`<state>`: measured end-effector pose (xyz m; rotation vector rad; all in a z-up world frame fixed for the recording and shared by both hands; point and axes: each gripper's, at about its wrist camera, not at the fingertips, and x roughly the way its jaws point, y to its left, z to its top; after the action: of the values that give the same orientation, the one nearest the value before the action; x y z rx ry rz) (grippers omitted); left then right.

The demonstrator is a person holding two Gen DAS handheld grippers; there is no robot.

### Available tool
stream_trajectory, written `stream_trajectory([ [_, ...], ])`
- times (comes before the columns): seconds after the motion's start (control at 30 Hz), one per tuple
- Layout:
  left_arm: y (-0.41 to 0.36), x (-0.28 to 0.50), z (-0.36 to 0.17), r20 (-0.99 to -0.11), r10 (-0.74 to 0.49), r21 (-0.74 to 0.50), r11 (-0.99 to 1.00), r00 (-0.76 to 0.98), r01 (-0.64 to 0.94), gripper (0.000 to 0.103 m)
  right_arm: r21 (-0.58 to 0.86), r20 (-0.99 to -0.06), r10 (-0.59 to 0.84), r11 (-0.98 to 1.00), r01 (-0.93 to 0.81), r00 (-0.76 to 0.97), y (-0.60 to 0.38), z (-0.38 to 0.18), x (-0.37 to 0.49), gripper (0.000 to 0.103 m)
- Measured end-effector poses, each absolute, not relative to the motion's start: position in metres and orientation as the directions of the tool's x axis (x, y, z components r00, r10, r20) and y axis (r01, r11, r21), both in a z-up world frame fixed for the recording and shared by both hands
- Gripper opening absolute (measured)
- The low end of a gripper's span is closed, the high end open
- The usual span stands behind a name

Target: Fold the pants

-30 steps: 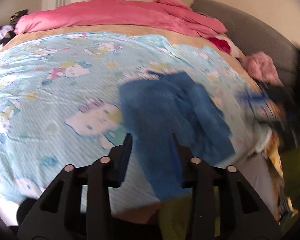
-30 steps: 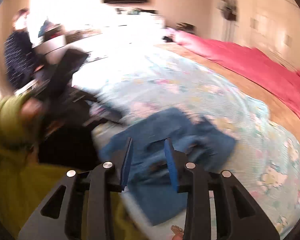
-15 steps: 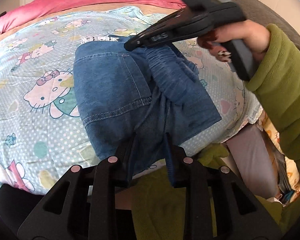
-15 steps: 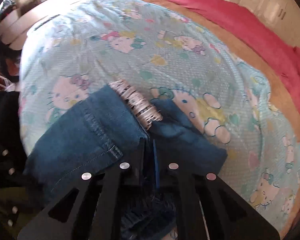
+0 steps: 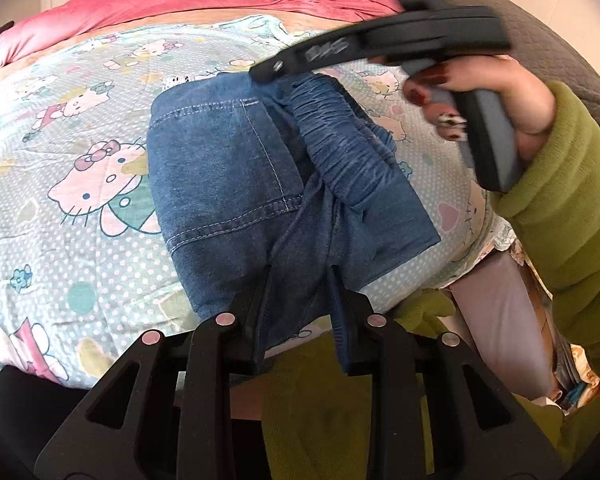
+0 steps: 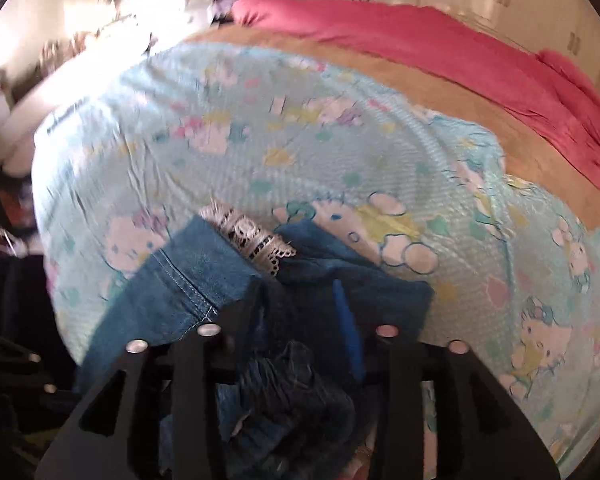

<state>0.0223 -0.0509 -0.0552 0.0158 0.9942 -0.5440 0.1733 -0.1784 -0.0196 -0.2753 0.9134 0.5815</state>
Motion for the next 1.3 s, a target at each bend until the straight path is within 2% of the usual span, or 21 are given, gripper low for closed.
stream_trajectory([
  [0.23, -0.054, 0.015, -0.055, -0.797, -0.426, -0.226, 0.868, 0.429, 0.442, 0.025, 0.078, -0.712, 0.437, 0.828, -0.556, 0.550, -0.210, 0.022, 0.140, 0.068],
  [0.27, -0.055, 0.013, -0.054, -0.797, -0.426, -0.225, 0.867, 0.429, 0.444, 0.026, 0.085, -0.695, 0.450, 0.826, -0.557, 0.561, -0.214, 0.029, 0.134, 0.068],
  [0.37, -0.058, 0.006, -0.052, -0.797, -0.429, -0.224, 0.863, 0.425, 0.452, 0.036, 0.090, -0.661, 0.466, 0.828, -0.554, 0.589, -0.225, 0.041, 0.120, 0.079],
  [0.6, -0.054, -0.013, -0.024, -0.762, -0.465, -0.236, 0.847, 0.450, 0.476, 0.047, 0.110, -0.593, 0.474, 0.849, -0.517, 0.651, -0.254, 0.063, 0.092, 0.079],
  [0.77, -0.033, -0.010, -0.003, -0.726, -0.435, -0.212, 0.879, 0.532, 0.427, 0.065, 0.098, -0.551, 0.457, 0.867, -0.489, 0.699, -0.272, 0.076, 0.075, 0.079],
  [0.83, -0.023, -0.006, 0.005, -0.714, -0.403, -0.197, 0.901, 0.572, 0.387, 0.077, 0.095, -0.540, 0.447, 0.874, -0.476, 0.713, -0.277, 0.077, 0.071, 0.079],
  [1.0, -0.001, 0.011, 0.020, -0.691, -0.339, -0.182, 0.936, 0.638, 0.300, 0.092, 0.085, -0.527, 0.414, 0.894, -0.439, 0.742, -0.286, 0.075, 0.065, 0.079],
  [1.1, 0.001, 0.019, 0.023, -0.692, -0.322, -0.169, 0.942, 0.646, 0.289, 0.093, 0.091, -0.534, 0.410, 0.897, -0.432, 0.739, -0.288, 0.070, 0.065, 0.079],
  [1.17, 0.003, 0.024, 0.024, -0.690, -0.308, -0.162, 0.948, 0.655, 0.275, 0.093, 0.094, -0.544, 0.405, 0.900, -0.426, 0.735, -0.289, 0.065, 0.065, 0.093],
  [1.3, 0.001, 0.039, 0.017, -0.710, -0.289, -0.158, 0.954, 0.642, 0.255, 0.093, 0.097, -0.561, 0.389, 0.908, -0.409, 0.731, -0.289, 0.054, 0.067, 0.095],
])
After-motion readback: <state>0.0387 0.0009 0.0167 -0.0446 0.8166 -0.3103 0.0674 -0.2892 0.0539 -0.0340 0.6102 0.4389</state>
